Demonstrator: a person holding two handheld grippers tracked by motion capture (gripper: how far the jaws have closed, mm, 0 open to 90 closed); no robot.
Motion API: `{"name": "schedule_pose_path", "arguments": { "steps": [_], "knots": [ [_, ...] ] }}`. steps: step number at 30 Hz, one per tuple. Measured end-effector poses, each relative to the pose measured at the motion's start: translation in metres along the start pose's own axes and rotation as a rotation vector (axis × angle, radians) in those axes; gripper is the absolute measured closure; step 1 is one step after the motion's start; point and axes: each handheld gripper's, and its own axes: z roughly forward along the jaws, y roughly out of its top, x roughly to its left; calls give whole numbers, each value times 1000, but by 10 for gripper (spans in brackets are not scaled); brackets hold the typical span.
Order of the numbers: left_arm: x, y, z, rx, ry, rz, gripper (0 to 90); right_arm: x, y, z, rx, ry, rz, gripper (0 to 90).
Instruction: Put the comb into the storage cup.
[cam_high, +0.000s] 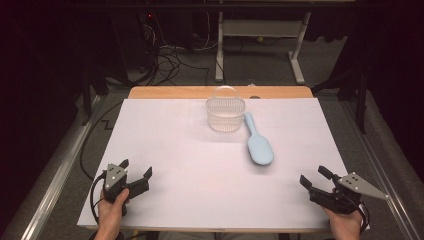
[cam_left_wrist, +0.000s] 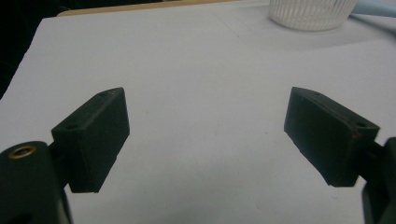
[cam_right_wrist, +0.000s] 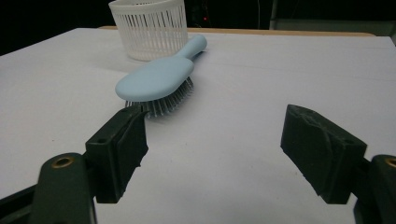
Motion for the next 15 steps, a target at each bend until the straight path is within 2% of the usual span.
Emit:
{"name": "schedule_pose_path", "arguments": {
  "steps": [6,10,15],
  "knots": [
    [1,0,1,-1,6,3,150,2,2,1,1,12,1,233],
    [2,0,1,-2,10,5,150,4,6,4,1,42,-3,233],
    [2,0,1,-2,11,4,150,10,12,10,-16,83,-30,233]
  ]
}}
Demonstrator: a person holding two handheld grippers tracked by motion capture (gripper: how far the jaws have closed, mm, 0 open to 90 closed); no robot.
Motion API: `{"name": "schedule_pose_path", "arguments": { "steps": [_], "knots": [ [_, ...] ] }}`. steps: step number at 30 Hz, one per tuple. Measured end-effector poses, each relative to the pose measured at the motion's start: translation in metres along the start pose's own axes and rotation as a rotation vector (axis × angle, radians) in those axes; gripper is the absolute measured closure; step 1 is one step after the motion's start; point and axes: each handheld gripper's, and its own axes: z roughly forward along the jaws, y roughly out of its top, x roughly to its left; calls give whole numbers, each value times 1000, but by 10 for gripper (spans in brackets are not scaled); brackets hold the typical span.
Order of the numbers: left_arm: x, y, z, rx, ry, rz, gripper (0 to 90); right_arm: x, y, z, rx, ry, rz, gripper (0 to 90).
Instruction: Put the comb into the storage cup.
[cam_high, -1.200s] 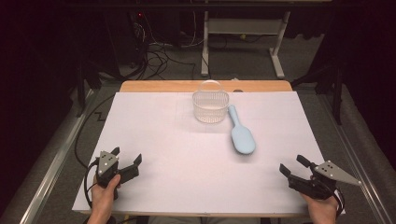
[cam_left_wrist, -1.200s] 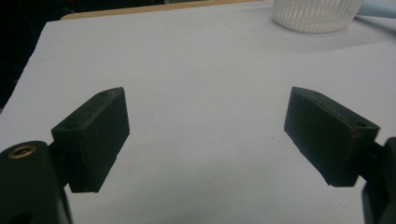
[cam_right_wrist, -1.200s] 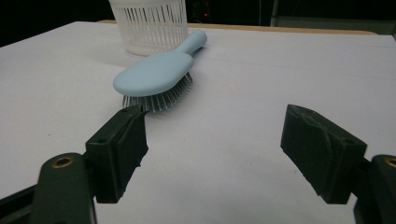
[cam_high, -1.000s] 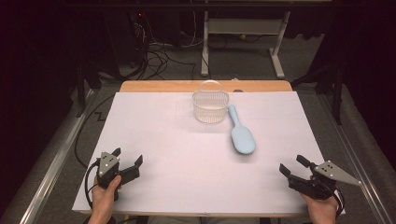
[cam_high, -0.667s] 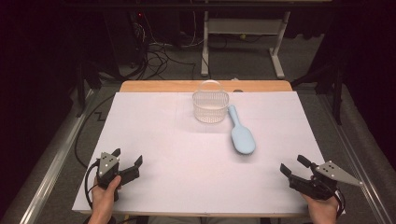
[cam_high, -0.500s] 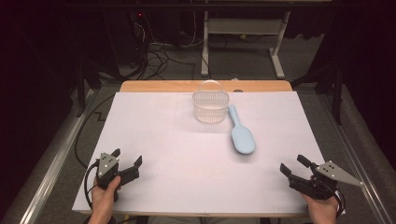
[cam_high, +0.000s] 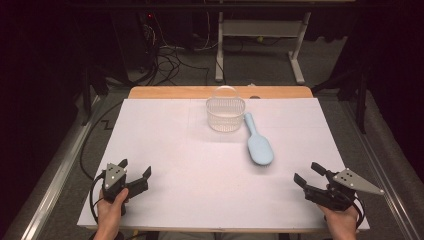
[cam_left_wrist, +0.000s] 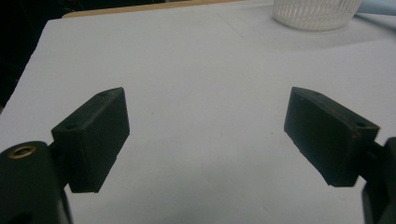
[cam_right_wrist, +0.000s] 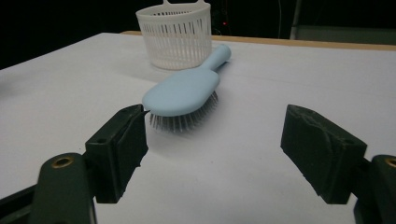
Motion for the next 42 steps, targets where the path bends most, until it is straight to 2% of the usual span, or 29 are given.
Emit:
{"name": "schedule_pose_path", "arguments": {
  "steps": [6,10,16,20,21,42],
  "knots": [
    [-1,0,0,1,-1,1,150,5,7,11,-5,24,-8,233],
    [-1,0,0,2,-2,0,150,7,13,19,-32,46,6,235],
    [-1,0,0,1,0,-1,150,9,17,28,-35,42,-8,235],
    [-1,0,1,3,1,-2,150,12,20,33,-38,61,-5,237],
    [-1,0,1,4,-1,-1,150,13,22,36,-53,66,-6,247],
    [-2,0,2,5,-5,3,150,26,34,68,-30,115,-20,284]
  ]
}}
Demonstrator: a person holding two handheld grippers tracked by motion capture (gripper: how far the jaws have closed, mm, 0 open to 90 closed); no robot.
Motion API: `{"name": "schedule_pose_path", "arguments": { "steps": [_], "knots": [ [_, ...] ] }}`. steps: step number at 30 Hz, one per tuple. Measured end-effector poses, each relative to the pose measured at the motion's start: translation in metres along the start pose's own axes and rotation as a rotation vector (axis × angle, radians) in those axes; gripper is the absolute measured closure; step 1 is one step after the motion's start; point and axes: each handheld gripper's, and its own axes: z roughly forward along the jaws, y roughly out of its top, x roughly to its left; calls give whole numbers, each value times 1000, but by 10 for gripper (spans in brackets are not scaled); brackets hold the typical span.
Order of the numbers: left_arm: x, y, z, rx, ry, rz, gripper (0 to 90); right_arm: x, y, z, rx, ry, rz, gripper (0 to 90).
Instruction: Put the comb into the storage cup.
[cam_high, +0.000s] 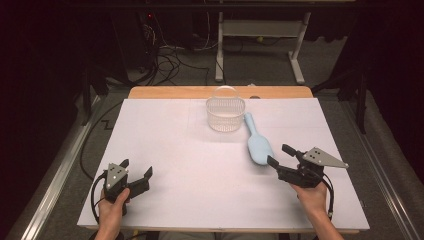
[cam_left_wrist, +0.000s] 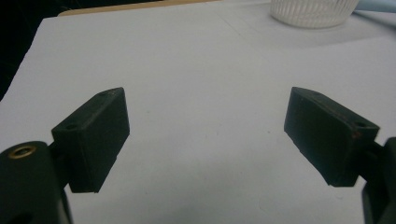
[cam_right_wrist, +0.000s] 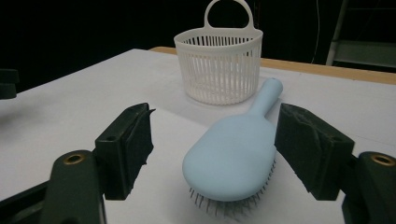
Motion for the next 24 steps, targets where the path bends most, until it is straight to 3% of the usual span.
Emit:
{"name": "schedule_pose_path", "arguments": {
  "steps": [18,24],
  "knots": [
    [3,-1,-1,-5,2,-8,150,5,17,28,21,31,-17,296],
    [2,-1,-1,-6,-3,-8,150,9,28,38,32,36,-48,329]
  ]
}}
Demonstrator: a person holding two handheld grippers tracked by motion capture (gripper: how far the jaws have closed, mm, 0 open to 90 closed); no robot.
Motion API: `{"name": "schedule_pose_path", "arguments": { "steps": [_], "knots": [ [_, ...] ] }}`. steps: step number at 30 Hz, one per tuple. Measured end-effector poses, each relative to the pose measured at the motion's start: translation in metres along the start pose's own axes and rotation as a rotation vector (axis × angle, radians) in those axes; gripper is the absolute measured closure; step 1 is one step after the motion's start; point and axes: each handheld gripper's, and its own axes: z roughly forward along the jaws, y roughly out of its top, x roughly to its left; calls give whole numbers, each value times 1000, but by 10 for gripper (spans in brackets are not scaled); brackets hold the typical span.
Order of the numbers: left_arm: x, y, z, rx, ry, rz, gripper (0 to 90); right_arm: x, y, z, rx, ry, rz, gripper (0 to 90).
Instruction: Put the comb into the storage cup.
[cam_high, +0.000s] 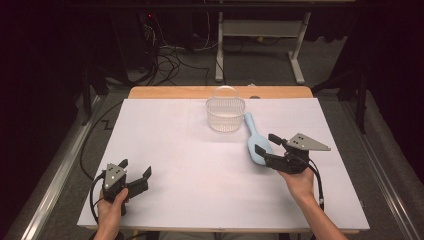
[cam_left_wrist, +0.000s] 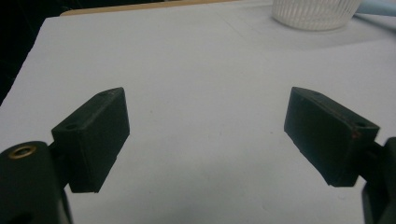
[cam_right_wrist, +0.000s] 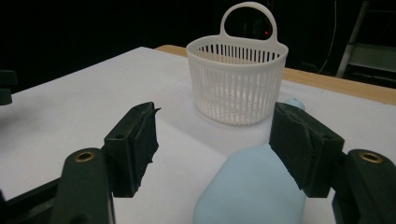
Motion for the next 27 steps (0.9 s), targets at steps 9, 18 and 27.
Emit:
{"name": "schedule_pose_path", "arguments": {
  "steps": [9,18,27],
  "knots": [
    [0,0,0,-6,0,-6,150,-2,16,18,17,3,-8,348],
    [0,0,0,-8,-3,-5,150,-7,40,36,118,-4,-24,460],
    [0,0,0,-6,-1,-6,150,-18,58,61,271,15,-9,571]
  ]
}}
